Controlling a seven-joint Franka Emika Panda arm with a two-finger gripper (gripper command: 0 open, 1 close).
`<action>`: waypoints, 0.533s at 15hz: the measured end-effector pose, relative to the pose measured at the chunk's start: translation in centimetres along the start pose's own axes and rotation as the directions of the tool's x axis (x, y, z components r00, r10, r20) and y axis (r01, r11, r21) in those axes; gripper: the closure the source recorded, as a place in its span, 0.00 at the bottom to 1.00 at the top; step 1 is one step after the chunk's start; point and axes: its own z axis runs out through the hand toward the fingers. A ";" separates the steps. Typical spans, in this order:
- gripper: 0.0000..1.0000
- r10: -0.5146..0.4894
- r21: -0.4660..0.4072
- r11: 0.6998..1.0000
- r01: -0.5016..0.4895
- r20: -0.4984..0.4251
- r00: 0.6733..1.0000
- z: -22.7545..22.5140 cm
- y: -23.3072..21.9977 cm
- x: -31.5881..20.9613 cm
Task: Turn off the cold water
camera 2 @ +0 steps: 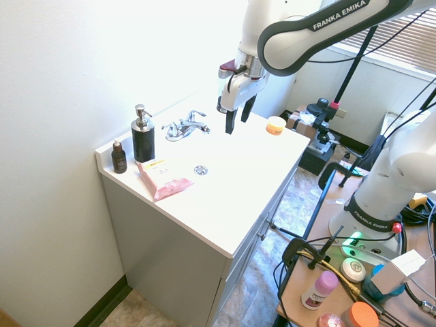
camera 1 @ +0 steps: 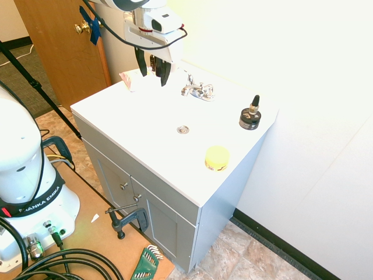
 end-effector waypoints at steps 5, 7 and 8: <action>0.00 0.074 0.009 0.997 -0.074 -0.008 0.997 0.0 -0.9 2.2; 0.00 0.144 0.007 0.990 -0.144 -0.017 0.989 0.8 -2.4 5.6; 0.00 0.180 -0.001 0.984 -0.180 -0.026 0.983 1.6 -3.3 7.4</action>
